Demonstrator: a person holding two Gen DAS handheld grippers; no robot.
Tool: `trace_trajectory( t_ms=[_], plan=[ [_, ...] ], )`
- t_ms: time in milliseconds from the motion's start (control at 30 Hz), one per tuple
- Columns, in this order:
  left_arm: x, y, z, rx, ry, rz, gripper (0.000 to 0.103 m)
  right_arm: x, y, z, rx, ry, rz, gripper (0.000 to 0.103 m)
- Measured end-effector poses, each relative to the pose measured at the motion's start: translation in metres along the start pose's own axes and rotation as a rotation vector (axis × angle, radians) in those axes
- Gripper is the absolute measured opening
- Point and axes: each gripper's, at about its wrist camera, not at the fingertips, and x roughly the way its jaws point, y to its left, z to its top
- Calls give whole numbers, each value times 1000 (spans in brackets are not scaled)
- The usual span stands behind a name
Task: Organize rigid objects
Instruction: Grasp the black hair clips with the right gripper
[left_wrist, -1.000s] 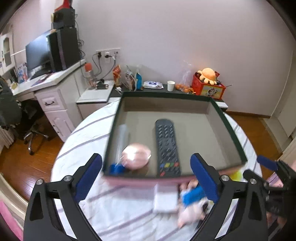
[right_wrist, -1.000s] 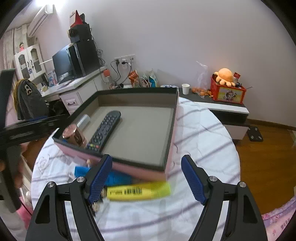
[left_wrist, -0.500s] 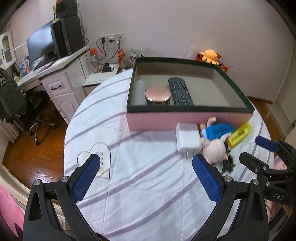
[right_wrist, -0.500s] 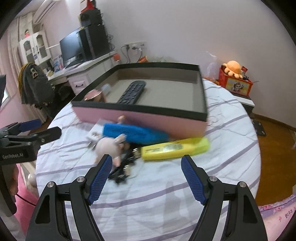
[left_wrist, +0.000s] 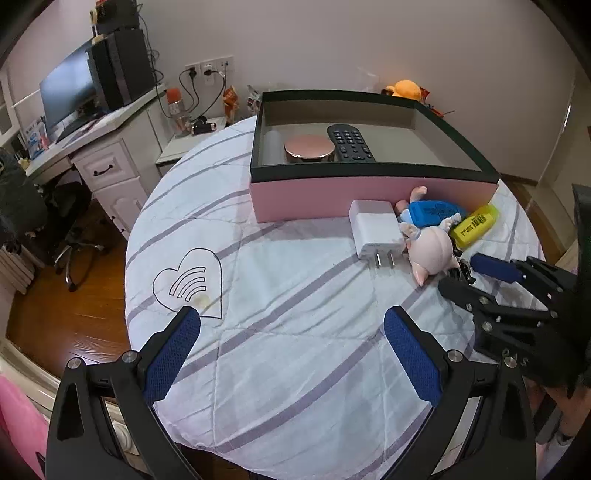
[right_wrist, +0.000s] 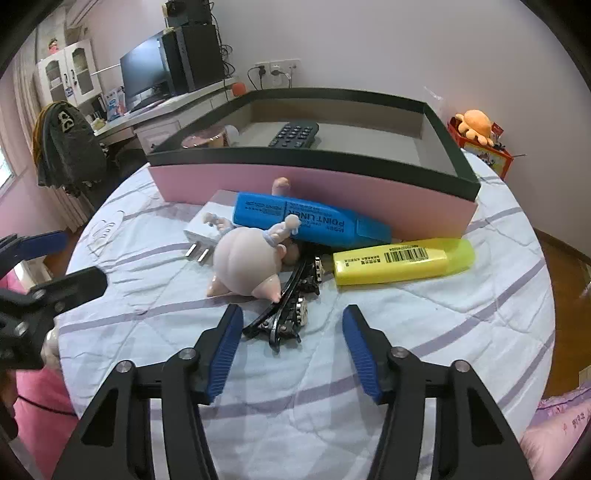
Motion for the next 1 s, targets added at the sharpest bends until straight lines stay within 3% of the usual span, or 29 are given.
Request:
trace_trajectory(
  t_ms=[133,200,300,533,667,800,833,933,1000],
  plan=[
    [0,-1,-2,4,4,-4,101,5,-2,4,-10,-5,17,49],
    [0,-1,-3,5,6,-9,101,3,-2,2,-29,-5,18,30],
    [2,-2,-3,4,14,-5,101,-2,-8,-2,-26,14,38,28],
    [3,-8,-5,20,20,-15,101,-27,-13,-23,-8,85,65,29],
    [2,-12,-7,37,26,-10,101,-23,-19,-15,33,75,51,47],
    [1,-11,-8,37,28,-4,101,-10,-15,-5,10,74,25,47],
    [1,-9,-8,33,27,-2,101,-8,-12,-4,-11,77,11,45],
    [0,-5,-8,23,23,-1,101,-9,-9,-5,-46,85,-11,23],
    [2,-2,-7,13,23,-1,101,-13,-13,-5,-45,94,7,19]
  ],
)
